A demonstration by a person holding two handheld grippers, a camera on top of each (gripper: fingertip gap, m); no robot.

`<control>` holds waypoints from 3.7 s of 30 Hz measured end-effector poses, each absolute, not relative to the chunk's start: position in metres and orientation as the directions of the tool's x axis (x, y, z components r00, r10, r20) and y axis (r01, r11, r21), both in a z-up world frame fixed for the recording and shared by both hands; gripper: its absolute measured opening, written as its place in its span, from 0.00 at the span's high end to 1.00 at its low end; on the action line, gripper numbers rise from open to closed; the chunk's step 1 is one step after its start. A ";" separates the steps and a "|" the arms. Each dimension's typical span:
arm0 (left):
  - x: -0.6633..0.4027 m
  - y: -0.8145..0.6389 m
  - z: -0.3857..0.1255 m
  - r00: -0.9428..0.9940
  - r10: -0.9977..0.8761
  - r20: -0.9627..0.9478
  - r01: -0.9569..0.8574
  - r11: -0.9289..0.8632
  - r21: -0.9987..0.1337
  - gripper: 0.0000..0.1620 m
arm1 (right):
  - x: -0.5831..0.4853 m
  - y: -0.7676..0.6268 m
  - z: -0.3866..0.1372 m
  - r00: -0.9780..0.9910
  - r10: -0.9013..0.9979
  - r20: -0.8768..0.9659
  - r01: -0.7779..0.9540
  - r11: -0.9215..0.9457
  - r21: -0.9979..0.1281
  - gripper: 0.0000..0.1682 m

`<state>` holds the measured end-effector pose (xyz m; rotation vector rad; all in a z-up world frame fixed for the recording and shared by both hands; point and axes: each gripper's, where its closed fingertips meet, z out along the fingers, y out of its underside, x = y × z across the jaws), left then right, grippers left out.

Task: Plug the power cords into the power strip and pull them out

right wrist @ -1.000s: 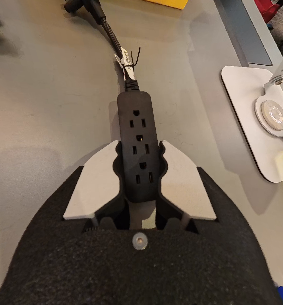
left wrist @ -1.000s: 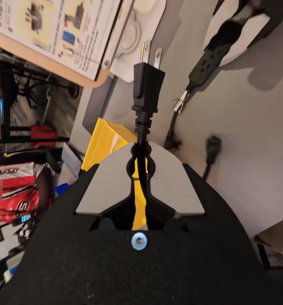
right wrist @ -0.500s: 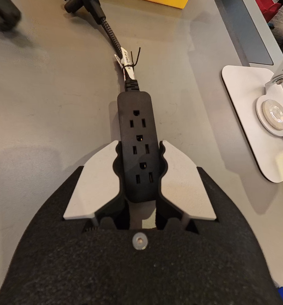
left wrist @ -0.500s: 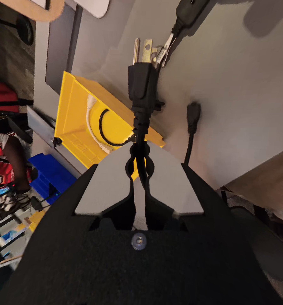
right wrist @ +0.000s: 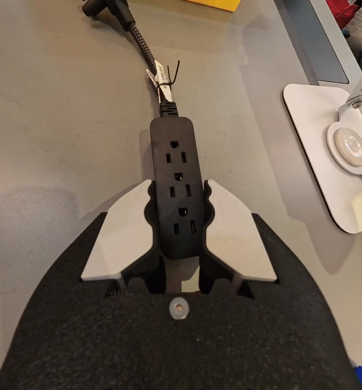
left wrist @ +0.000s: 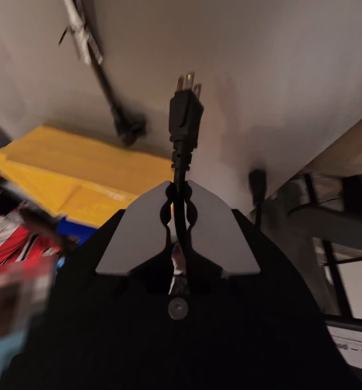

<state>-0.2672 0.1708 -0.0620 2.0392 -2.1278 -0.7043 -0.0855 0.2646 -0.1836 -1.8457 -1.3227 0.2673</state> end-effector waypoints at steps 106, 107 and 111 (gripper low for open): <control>-0.182 0.215 -0.085 0.101 -0.979 -0.176 -0.729 0.048 -0.683 0.91 | -0.155 0.213 -0.073 0.307 0.940 0.150 0.294 0.056 -0.954 0.69; -0.180 0.213 -0.087 0.090 -0.981 -0.171 -0.727 0.053 -0.684 0.91 | -0.159 0.211 -0.071 0.296 0.945 0.140 0.278 0.055 -0.959 0.69; -0.170 0.204 -0.093 0.055 -0.988 -0.143 -0.713 0.061 -0.698 0.91 | -0.163 0.206 -0.065 0.264 0.960 0.092 0.192 0.041 -0.980 0.73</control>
